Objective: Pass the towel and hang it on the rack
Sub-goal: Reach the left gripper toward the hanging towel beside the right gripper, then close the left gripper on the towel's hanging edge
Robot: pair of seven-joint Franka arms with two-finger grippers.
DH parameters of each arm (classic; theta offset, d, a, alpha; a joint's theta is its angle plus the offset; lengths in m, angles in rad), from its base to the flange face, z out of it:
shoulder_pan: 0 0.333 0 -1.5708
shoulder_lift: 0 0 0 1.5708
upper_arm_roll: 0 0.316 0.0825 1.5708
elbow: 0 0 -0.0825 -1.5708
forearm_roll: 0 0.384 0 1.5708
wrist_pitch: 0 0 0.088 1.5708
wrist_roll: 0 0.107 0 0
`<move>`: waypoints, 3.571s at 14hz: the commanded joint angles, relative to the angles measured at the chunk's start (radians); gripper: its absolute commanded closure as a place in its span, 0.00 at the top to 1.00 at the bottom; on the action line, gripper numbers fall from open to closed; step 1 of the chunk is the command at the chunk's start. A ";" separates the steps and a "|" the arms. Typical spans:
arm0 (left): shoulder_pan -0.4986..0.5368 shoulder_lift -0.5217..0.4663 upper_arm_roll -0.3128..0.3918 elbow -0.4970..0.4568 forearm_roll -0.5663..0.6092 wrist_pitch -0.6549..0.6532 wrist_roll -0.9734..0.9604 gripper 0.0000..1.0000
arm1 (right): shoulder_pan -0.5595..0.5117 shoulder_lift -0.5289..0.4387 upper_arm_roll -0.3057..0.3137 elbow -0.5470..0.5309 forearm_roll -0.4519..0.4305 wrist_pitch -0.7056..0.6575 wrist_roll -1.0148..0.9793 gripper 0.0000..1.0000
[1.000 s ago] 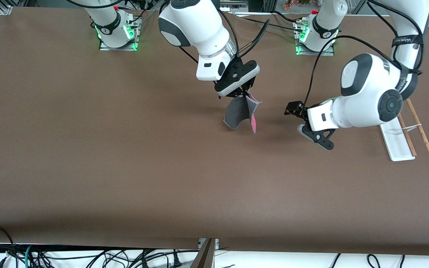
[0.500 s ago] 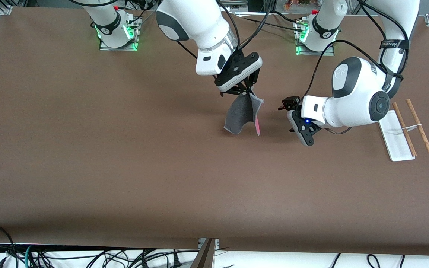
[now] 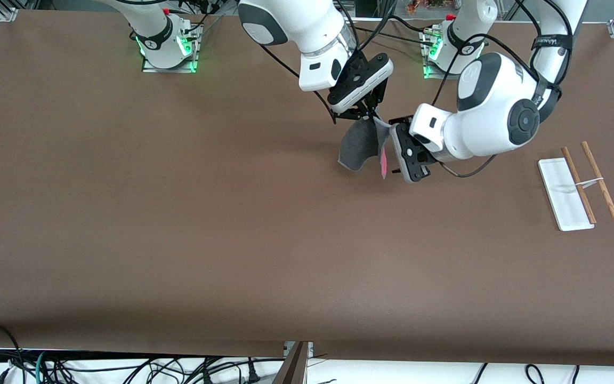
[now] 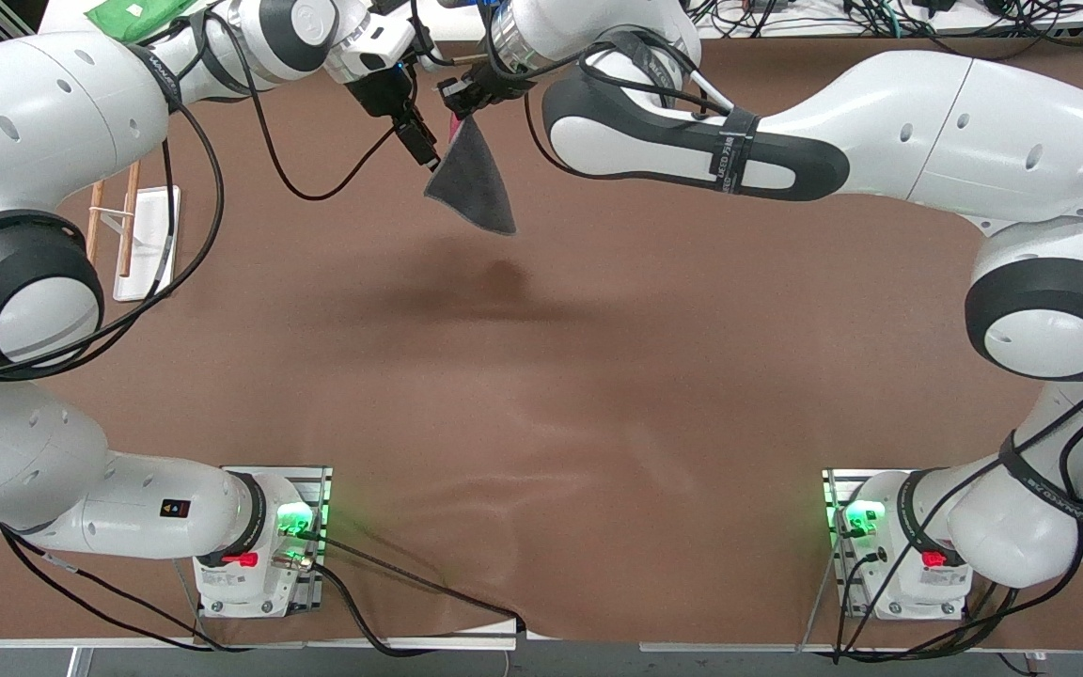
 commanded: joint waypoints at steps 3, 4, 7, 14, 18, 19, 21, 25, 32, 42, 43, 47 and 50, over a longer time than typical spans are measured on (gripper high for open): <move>0.028 -0.026 -0.003 -0.058 -0.027 0.006 0.078 1.00 | -0.001 -0.001 0.000 0.011 -0.009 0.005 -0.008 0.00; 0.055 -0.025 -0.002 -0.063 -0.027 0.005 0.111 1.00 | -0.003 -0.001 0.000 0.011 -0.009 0.006 -0.008 0.00; 0.091 -0.019 0.000 -0.086 -0.027 0.006 0.202 1.00 | -0.004 -0.001 0.000 0.012 -0.012 0.006 -0.010 0.00; 0.083 -0.079 -0.062 -0.127 -0.030 -0.025 0.162 1.00 | -0.018 0.000 -0.008 0.012 -0.014 0.006 -0.010 0.00; 0.082 -0.079 -0.062 -0.118 -0.070 -0.023 0.159 0.92 | -0.030 0.000 -0.011 0.012 -0.014 0.006 -0.010 0.00; 0.082 -0.079 -0.062 -0.117 -0.072 -0.023 0.159 0.92 | -0.032 0.000 -0.011 0.012 -0.014 0.006 -0.011 0.00; 0.082 -0.071 -0.062 -0.117 -0.092 -0.017 0.159 0.98 | -0.032 0.000 -0.011 0.012 -0.014 0.006 -0.014 0.00; 0.078 -0.068 -0.062 -0.115 -0.128 0.003 0.155 0.91 | -0.032 0.002 -0.011 0.012 -0.014 0.027 -0.016 0.00; 0.078 -0.059 -0.062 -0.103 -0.147 0.032 0.161 0.83 | -0.030 0.006 -0.009 0.011 -0.012 0.066 -0.016 0.00; 0.080 -0.065 -0.060 -0.100 -0.170 0.031 0.172 0.00 | -0.029 0.005 -0.009 0.011 -0.012 0.066 -0.016 0.00; 0.080 -0.068 -0.060 -0.100 -0.166 0.031 0.172 0.00 | -0.029 0.005 -0.009 0.011 -0.012 0.066 -0.016 0.00; 0.083 -0.068 -0.060 -0.095 -0.158 0.031 0.176 0.00 | -0.029 0.005 -0.009 0.011 -0.012 0.066 -0.016 0.00; 0.092 -0.066 -0.055 -0.077 -0.161 0.031 0.205 0.00 | -0.029 0.005 -0.009 0.011 -0.009 0.064 -0.016 0.00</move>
